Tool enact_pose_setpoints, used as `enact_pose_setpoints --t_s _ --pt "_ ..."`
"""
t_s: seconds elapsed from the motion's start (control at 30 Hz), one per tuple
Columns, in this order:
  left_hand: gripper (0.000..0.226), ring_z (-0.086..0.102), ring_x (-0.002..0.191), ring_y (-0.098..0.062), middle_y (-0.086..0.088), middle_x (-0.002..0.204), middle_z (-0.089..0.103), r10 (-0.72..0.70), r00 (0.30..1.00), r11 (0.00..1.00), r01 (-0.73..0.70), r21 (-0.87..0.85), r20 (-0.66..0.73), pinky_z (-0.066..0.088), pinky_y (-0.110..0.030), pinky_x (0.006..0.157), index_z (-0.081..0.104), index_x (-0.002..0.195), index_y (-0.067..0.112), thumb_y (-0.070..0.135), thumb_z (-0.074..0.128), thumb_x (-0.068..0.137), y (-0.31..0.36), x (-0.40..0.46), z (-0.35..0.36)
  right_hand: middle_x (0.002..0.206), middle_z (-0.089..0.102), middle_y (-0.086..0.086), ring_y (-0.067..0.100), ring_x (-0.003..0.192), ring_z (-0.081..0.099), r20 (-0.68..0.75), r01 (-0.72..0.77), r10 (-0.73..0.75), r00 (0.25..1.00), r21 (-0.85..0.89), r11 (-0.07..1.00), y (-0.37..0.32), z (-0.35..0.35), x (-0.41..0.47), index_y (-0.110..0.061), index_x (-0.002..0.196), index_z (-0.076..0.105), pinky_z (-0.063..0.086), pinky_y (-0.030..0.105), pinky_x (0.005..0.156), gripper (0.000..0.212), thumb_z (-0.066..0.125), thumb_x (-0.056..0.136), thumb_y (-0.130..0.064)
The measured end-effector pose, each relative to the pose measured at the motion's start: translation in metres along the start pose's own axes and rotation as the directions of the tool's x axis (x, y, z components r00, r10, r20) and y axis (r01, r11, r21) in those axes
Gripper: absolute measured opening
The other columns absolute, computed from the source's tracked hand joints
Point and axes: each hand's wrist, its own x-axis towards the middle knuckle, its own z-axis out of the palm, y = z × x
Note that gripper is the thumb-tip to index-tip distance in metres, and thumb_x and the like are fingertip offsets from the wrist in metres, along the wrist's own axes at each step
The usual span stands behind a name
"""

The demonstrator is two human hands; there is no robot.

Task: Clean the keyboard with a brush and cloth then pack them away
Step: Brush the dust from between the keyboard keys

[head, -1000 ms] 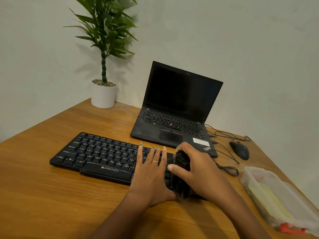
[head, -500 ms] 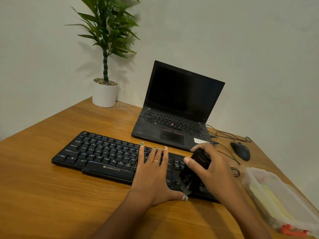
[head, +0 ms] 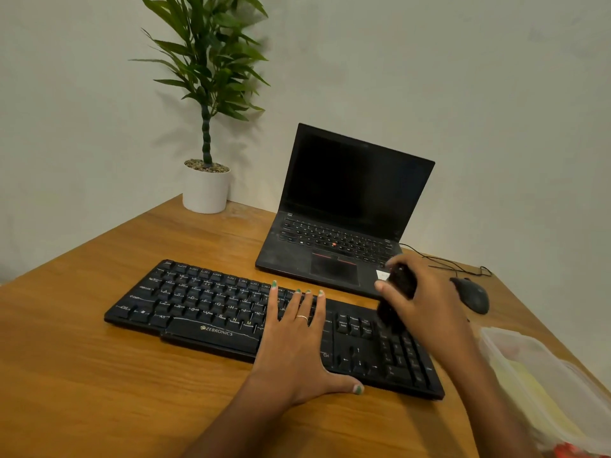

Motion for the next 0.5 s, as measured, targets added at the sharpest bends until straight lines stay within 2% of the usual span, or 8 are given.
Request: enact_pose_setpoints --t_s 0.07,0.1,0.2,0.27,0.37,0.43,0.5 --pt "0.13 -0.015 0.148 -0.026 -0.009 0.162 -0.011 0.007 1.0 1.0 -0.007 0.012 0.017 -0.025 -0.06 0.108 -0.017 0.152 0.017 0.099 0.026 0.061 0.0 0.001 0.0 0.09 0.056 -0.012 0.008 0.086 0.058 -0.155 -0.064 0.103 0.983 0.239 0.969 0.001 0.0 0.016 -0.026 0.104 0.053 0.047 0.019 0.066 0.026 0.068 0.083 -0.029" --pt "0.128 -0.016 0.148 -0.026 -0.008 0.162 -0.012 0.01 1.0 1.0 -0.01 0.014 0.024 -0.025 -0.06 0.108 -0.016 0.152 0.019 0.099 0.026 0.061 0.0 0.001 0.0 0.091 0.057 -0.009 0.007 0.085 0.057 -0.191 -0.081 0.143 0.971 0.3 0.951 0.001 0.001 0.023 -0.023 0.105 0.054 0.046 0.016 0.065 0.026 0.068 0.083 -0.028" --pt "0.126 -0.018 0.147 -0.024 -0.006 0.162 -0.014 0.018 0.999 1.0 -0.018 0.006 0.03 -0.024 -0.06 0.108 -0.016 0.153 0.023 0.098 0.027 0.061 0.0 0.002 -0.001 0.091 0.057 -0.005 0.002 0.077 0.054 -0.206 -0.122 0.17 0.964 0.226 0.966 0.006 0.011 0.033 -0.02 0.104 0.054 0.038 0.008 0.056 0.024 0.067 0.085 -0.027" --pt "0.124 -0.019 0.147 -0.023 -0.004 0.162 -0.015 0.017 0.999 1.0 -0.017 0.005 0.04 -0.025 -0.059 0.108 -0.016 0.152 0.026 0.098 0.026 0.061 0.0 0.003 -0.001 0.088 0.058 -0.006 0.005 0.078 0.057 -0.171 -0.146 0.178 0.969 0.186 0.972 0.012 0.024 0.031 -0.022 0.101 0.053 0.046 0.015 0.057 0.021 0.066 0.086 -0.028" --pt "0.122 -0.018 0.147 -0.022 -0.003 0.162 -0.014 0.009 0.999 1.0 -0.01 0.019 0.047 -0.024 -0.059 0.108 -0.016 0.152 0.027 0.097 0.026 0.062 0.001 0.003 -0.002 0.086 0.059 -0.004 0.012 0.076 0.056 -0.045 -0.188 0.187 0.981 -0.02 0.982 0.017 0.034 0.026 -0.025 0.097 0.05 0.054 0.029 0.063 0.017 0.062 0.087 -0.029" --pt "0.122 -0.017 0.148 -0.022 -0.002 0.162 -0.014 0.008 0.999 0.999 -0.01 0.034 0.051 -0.023 -0.06 0.109 -0.016 0.153 0.027 0.097 0.024 0.061 0.002 0.002 -0.002 0.084 0.057 -0.004 0.013 0.074 0.055 0.077 -0.193 0.201 0.976 -0.105 0.976 0.014 0.028 0.027 -0.024 0.095 0.049 0.051 0.03 0.061 0.015 0.061 0.087 -0.029" --pt "0.123 -0.018 0.147 -0.021 -0.002 0.162 -0.014 -0.004 0.999 0.999 0.003 0.036 0.047 -0.023 -0.06 0.109 -0.017 0.152 0.027 0.097 0.024 0.06 0.002 0.002 -0.003 0.081 0.055 -0.005 0.01 0.072 0.053 0.19 -0.177 0.206 0.96 -0.157 0.972 0.011 0.021 0.027 -0.023 0.094 0.049 0.045 0.024 0.055 0.014 0.061 0.087 -0.027"
